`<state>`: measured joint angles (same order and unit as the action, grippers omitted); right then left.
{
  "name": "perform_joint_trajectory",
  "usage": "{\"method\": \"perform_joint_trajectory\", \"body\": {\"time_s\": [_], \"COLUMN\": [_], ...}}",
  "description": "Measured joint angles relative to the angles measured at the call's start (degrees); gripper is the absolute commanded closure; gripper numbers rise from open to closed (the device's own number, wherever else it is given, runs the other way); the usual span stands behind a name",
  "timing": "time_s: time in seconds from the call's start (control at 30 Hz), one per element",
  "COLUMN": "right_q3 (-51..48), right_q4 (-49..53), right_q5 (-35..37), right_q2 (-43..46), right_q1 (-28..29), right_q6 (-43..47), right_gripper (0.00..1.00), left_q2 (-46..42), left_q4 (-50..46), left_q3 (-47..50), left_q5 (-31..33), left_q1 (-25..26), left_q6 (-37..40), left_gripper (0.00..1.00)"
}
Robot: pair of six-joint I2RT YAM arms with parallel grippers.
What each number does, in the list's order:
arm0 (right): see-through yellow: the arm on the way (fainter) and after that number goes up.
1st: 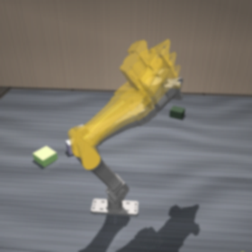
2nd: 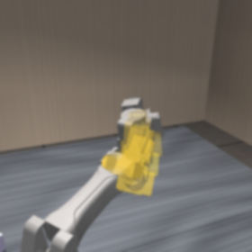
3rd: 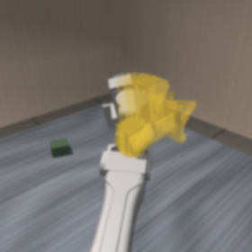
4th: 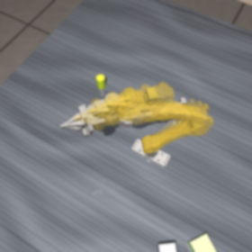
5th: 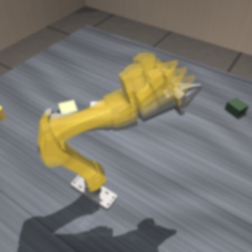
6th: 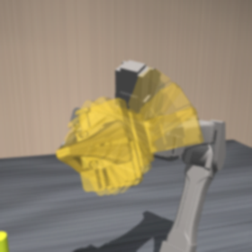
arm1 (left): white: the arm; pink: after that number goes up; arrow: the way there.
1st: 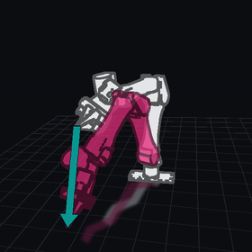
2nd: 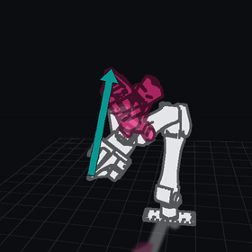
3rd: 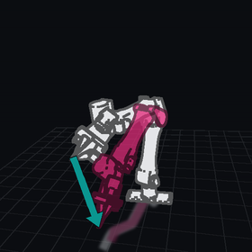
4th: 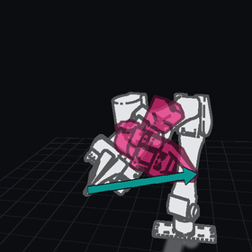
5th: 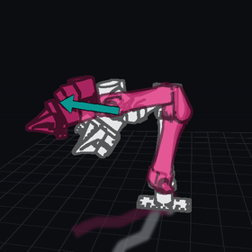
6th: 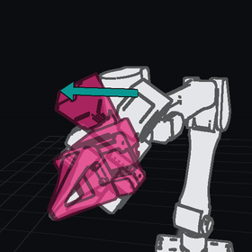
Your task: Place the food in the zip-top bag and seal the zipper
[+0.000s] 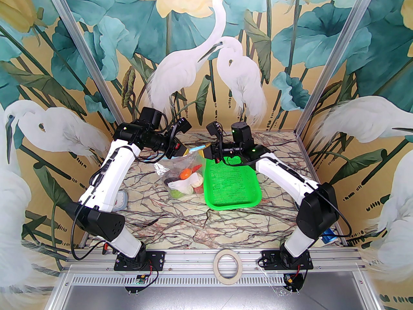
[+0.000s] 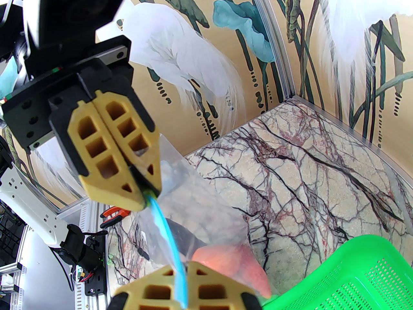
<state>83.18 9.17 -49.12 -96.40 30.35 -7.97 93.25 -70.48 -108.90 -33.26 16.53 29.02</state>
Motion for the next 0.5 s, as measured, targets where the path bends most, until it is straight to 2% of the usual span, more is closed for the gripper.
{"method": "perform_joint_trajectory", "body": {"time_s": [0.5], "right_q3": [-0.2], "right_q4": [-0.5], "right_q5": [1.9], "right_q2": [0.2], "right_q1": [0.0], "right_q6": [-1.4], "right_gripper": [1.00], "left_q2": [-3.4], "left_q4": [1.6], "left_q3": [2.9], "left_q5": [5.7], "left_q1": [-1.5], "left_q6": [-5.3], "left_gripper": [1.00]}}
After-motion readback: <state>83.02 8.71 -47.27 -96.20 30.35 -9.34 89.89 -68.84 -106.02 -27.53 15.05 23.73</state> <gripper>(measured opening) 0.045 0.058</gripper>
